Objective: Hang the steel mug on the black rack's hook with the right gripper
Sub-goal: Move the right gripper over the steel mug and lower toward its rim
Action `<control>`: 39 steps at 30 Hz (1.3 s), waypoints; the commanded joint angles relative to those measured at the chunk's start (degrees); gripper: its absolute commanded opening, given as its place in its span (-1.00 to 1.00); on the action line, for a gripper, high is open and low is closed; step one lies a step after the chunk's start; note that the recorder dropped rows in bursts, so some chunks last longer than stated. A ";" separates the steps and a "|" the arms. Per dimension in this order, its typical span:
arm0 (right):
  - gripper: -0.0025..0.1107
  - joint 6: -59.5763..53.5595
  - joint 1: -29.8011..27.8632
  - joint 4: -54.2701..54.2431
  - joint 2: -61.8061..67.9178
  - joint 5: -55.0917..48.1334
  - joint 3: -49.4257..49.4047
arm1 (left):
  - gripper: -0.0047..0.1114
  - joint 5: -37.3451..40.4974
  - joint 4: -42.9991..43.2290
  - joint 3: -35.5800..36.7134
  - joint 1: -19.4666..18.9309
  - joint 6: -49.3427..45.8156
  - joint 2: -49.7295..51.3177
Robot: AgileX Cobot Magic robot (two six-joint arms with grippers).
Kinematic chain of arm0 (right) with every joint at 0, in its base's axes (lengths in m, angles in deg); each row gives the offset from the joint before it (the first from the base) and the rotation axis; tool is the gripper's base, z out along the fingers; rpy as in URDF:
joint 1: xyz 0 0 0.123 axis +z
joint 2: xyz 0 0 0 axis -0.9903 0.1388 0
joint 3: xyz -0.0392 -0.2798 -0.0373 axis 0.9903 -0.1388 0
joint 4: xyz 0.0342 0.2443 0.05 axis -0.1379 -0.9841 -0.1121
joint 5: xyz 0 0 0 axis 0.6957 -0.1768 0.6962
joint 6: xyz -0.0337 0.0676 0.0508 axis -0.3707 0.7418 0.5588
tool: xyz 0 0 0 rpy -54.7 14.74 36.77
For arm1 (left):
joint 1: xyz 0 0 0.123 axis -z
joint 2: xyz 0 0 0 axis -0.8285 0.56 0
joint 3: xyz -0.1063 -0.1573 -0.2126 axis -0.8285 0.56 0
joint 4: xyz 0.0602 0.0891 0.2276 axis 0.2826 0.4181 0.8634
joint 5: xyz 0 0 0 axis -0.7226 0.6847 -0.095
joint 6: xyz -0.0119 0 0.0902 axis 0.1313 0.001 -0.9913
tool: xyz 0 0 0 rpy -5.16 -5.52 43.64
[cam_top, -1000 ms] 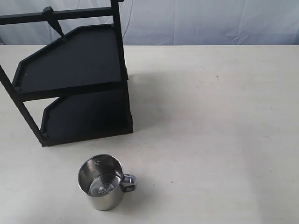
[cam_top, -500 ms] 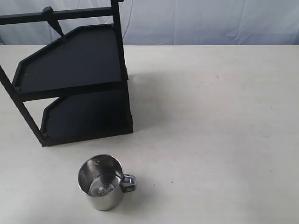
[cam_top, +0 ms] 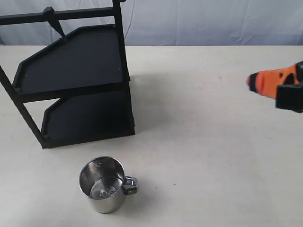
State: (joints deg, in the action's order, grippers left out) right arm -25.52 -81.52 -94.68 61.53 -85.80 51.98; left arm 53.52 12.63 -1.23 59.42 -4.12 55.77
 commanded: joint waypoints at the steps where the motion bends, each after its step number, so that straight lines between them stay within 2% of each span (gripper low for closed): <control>1: -0.97 -16.15 5.01 -11.46 9.84 -6.93 2.88 | -0.92 -0.51 0.34 -0.09 0.13 0.21 0.25; 6: -0.97 -16.88 17.67 -8.48 17.86 -4.06 4.02 | -0.92 -0.51 0.34 -0.09 0.13 0.21 0.25; 8: -0.89 -16.88 22.72 -6.54 20.29 -1.76 4.45 | -0.92 -0.51 0.34 -0.09 0.13 0.21 0.25; 14: -0.05 -16.36 35.93 -0.31 27.31 4.33 8.72 | -0.92 -0.51 0.34 -0.09 0.13 0.21 0.25; 16: 0.04 -16.27 39.41 0.82 29.47 6.18 10.68 | -0.92 -0.51 0.34 -0.09 0.13 0.21 0.25; 20: 0.03 -15.45 44.79 3.29 33.50 9.12 14.10 | -0.92 -0.51 0.34 -0.09 0.13 0.21 0.25; 26: 0.03 -6.55 50.28 16.54 39.81 10.30 19.64 | -0.92 -0.51 0.34 -0.09 0.13 0.21 0.25; 31: 0.01 1.43 53.14 25.64 44.28 7.02 23.61 | -0.92 -0.51 0.34 -0.09 0.13 0.21 0.25; 34: -0.13 5.46 53.93 30.05 46.12 1.95 25.24 | -0.92 -0.51 0.34 -0.09 0.13 0.21 0.25; 39: -0.63 7.74 53.93 32.64 47.74 -4.10 25.67 | -0.92 -0.51 0.34 -0.09 0.13 0.21 0.25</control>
State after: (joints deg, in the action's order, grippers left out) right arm -19.07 -27.72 -63.98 108.68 -86.66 77.25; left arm 53.49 12.63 -1.23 59.42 -4.12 55.77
